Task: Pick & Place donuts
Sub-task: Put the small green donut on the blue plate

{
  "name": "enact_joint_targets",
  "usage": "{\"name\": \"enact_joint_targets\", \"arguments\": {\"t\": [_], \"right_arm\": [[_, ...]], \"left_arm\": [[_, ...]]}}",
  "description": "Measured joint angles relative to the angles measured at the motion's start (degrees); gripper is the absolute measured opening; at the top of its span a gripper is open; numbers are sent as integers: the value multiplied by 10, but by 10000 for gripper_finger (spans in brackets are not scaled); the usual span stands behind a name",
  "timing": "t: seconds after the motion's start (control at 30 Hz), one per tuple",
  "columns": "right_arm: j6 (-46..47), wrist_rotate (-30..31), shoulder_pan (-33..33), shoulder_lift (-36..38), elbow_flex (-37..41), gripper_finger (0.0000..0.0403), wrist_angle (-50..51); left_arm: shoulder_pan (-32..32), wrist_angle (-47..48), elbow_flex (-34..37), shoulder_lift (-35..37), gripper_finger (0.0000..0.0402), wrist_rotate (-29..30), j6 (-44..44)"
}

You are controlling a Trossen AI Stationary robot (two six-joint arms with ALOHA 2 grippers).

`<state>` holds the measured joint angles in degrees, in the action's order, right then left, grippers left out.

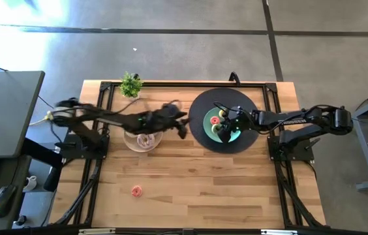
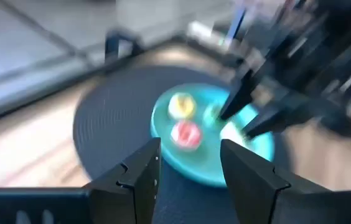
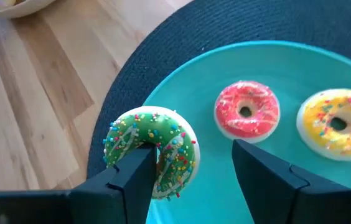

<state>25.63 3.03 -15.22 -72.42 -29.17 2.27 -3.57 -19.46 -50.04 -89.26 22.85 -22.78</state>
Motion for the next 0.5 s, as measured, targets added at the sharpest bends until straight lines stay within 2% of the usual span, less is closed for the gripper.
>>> {"name": "enact_joint_targets", "arguments": {"t": [0.13, 0.27, 0.5], "right_arm": [[5, 9, 0, 0, 0, 206, 4], [5, 40, 0, 0, 0, 206, 4], [5, 42, 0, 0, 0, 206, -10]], "left_arm": [[-13, -4, -76, -98, 165, -63, -2], [-13, 0, -151, -174, 165, -71, 3], [-13, 9, -248, -243, 165, -114, 2]]}}
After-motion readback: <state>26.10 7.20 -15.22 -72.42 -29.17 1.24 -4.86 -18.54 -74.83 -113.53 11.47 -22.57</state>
